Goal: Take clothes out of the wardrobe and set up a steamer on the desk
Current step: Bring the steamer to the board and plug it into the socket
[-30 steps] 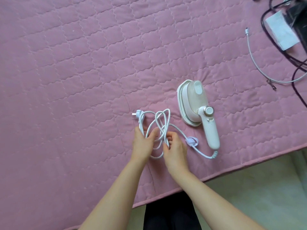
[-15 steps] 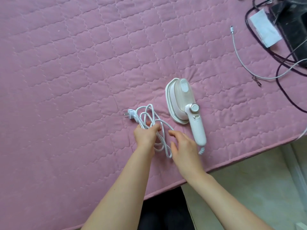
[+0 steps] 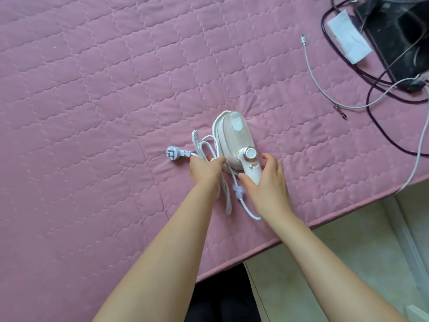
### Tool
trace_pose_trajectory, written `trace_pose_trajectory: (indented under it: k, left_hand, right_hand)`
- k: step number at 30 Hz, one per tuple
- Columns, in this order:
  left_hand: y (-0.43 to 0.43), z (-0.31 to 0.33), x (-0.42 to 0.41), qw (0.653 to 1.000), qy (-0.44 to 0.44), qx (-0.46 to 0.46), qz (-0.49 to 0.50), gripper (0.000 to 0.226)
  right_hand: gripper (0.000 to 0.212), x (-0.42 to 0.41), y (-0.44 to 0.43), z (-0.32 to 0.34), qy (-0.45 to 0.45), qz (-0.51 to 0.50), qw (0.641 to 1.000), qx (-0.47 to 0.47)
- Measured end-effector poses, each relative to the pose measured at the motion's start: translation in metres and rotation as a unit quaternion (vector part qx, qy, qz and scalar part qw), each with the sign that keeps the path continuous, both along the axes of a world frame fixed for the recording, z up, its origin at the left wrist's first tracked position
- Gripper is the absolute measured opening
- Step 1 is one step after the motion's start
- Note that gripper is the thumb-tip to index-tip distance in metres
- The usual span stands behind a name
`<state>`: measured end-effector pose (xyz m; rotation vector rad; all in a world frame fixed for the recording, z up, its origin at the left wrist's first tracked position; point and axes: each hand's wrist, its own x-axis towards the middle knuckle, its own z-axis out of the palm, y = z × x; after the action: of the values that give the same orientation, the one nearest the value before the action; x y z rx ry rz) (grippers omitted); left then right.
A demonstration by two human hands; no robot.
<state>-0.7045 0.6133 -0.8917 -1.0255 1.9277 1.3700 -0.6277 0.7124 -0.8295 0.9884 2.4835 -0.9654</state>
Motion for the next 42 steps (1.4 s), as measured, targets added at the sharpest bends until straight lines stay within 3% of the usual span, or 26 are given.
trace_pose_trajectory:
  k: [7,11,20,23,38,42]
  left_hand:
    - [0.003,-0.012,-0.003,0.999,-0.022,-0.001,-0.028,0.045]
    - [0.006,0.003,-0.004,0.999,-0.039,0.036,0.009,0.019]
    - [-0.016,0.046,0.008,0.992,-0.066,0.079,0.075,0.013]
    - [-0.038,0.064,0.019,0.994,-0.071,0.062,0.058,0.027]
    - [-0.14,0.238,0.085,0.984,-0.012,0.028,0.178,0.014]
    - [-0.157,0.281,0.109,0.966,0.004,0.03,0.256,0.031]
  right_hand:
    - [0.043,-0.016,0.003,-0.004,-0.04,-0.043,0.994,-0.095]
    - [0.038,-0.021,0.008,0.004,-0.037,-0.066,0.993,-0.086]
    - [0.042,-0.012,0.002,0.044,-0.026,-0.064,0.996,-0.058]
    - [0.037,-0.004,-0.008,0.067,-0.014,-0.062,0.996,-0.056]
    - [0.037,0.022,-0.072,0.238,0.073,0.043,0.993,-0.079]
    - [0.038,0.032,-0.086,0.278,0.099,0.101,0.986,-0.084]
